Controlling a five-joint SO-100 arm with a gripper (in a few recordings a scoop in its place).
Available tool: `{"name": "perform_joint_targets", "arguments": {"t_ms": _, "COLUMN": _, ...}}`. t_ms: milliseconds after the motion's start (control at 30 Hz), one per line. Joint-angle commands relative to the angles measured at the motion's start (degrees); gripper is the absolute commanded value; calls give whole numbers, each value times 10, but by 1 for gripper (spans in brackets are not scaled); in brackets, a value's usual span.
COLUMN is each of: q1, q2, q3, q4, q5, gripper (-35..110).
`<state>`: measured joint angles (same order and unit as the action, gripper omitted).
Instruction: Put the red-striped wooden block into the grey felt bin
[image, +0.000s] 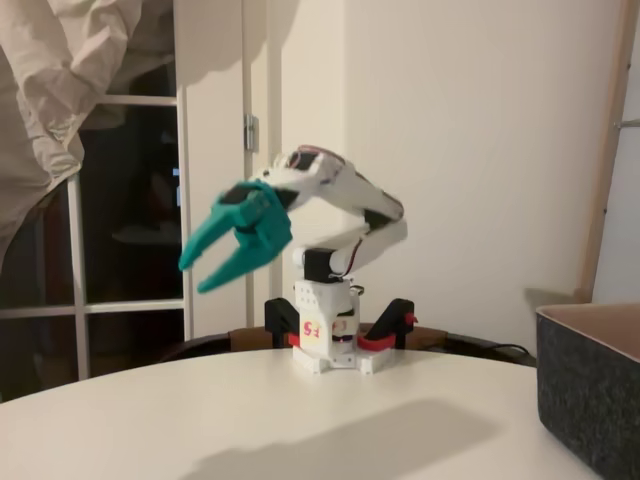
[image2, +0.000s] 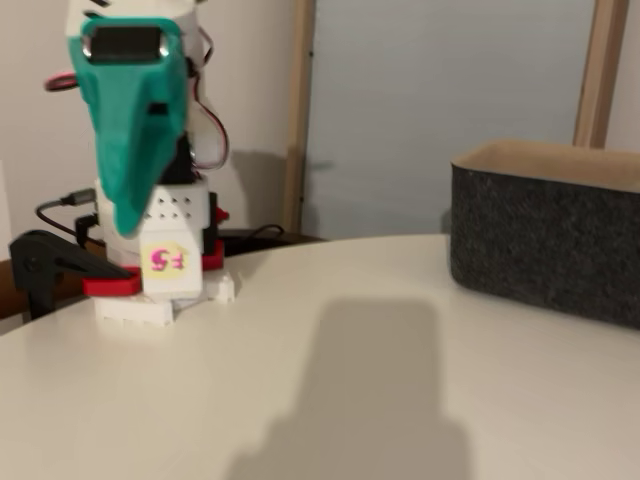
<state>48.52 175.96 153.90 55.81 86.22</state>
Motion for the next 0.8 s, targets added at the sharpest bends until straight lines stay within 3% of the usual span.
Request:
{"name": "perform_joint_targets", "arguments": {"t_ms": 0, "q1": 9, "q2": 70, "q3": 69, "q4": 8, "q5": 2, "gripper": 7}}
{"name": "perform_joint_targets", "arguments": {"t_ms": 333, "q1": 6, "q2": 159, "q3": 243, "q4": 8, "q5": -13, "gripper": 3}}
{"name": "perform_joint_targets", "arguments": {"t_ms": 767, "q1": 1, "q2": 170, "q3": 263, "q4": 26, "q5": -6, "gripper": 0}}
